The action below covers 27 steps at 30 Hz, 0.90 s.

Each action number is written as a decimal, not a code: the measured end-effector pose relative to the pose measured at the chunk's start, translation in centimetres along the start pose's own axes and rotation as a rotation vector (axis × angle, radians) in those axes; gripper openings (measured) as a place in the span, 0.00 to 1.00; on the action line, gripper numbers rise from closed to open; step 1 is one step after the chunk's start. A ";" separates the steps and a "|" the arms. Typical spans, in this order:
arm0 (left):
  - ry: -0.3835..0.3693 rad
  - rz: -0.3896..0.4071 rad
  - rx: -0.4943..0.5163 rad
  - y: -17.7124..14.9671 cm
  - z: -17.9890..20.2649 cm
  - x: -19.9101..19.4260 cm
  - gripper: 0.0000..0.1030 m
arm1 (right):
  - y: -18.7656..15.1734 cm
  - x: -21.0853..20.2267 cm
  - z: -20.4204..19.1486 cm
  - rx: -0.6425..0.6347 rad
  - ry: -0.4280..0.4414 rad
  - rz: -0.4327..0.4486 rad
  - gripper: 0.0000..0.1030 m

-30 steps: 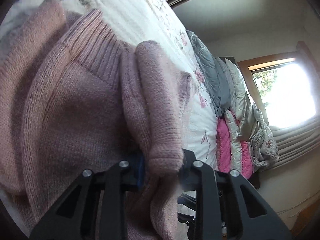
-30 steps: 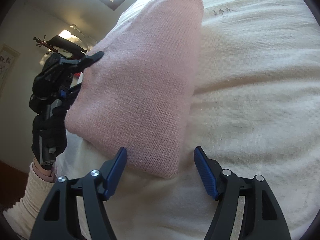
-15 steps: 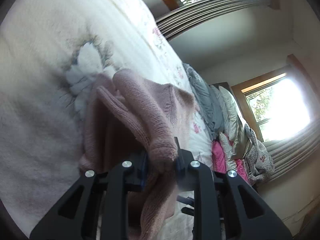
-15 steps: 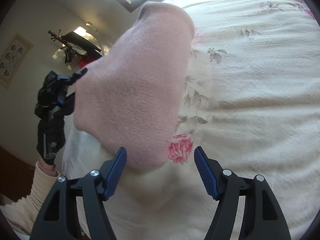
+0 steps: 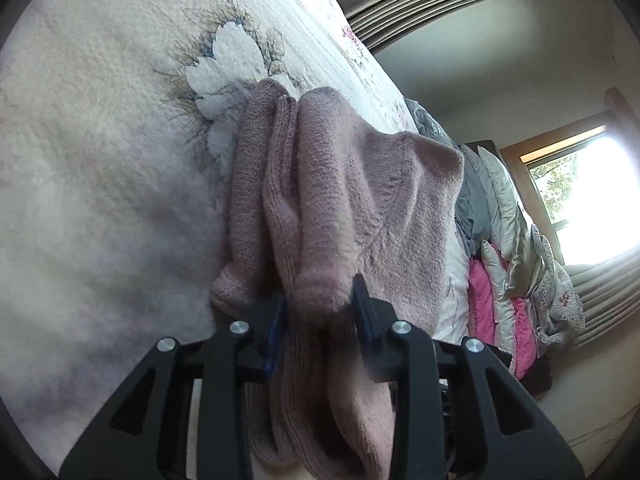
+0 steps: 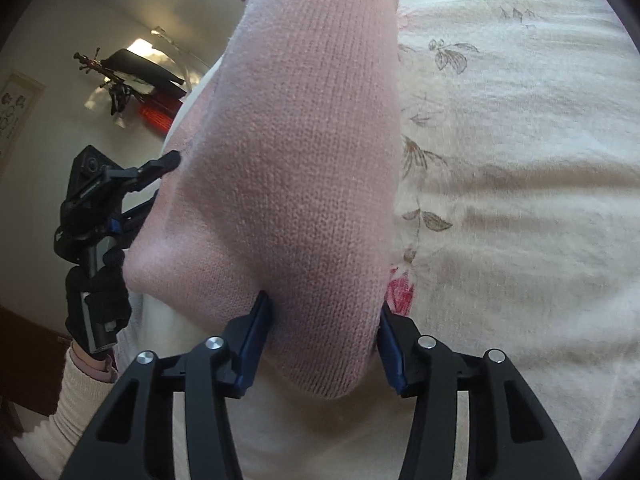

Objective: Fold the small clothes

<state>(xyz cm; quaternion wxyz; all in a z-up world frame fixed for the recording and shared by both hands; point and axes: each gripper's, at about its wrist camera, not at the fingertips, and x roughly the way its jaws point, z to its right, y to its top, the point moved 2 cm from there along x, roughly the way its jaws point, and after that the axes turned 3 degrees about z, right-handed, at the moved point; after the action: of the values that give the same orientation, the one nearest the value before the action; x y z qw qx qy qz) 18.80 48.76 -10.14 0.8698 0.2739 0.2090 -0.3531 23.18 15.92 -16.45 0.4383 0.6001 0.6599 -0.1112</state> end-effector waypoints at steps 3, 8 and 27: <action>0.007 -0.008 0.051 -2.2 2.1 -1.7 0.46 | -0.3 -0.3 -0.6 -0.016 -0.005 0.004 0.49; 0.061 -0.071 0.062 -5.7 2.5 -1.3 0.44 | -0.1 -0.2 -1.3 -0.015 -0.012 0.006 0.50; 0.092 -0.081 0.078 -4.0 -0.4 -2.6 0.13 | 1.9 0.3 -3.2 -0.077 -0.037 -0.041 0.57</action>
<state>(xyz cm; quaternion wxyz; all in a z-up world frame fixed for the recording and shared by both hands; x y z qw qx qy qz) 14.13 47.87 -10.31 0.8330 0.3148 0.2458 -0.3828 23.48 18.77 -14.07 0.4707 0.5671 0.6676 -0.1057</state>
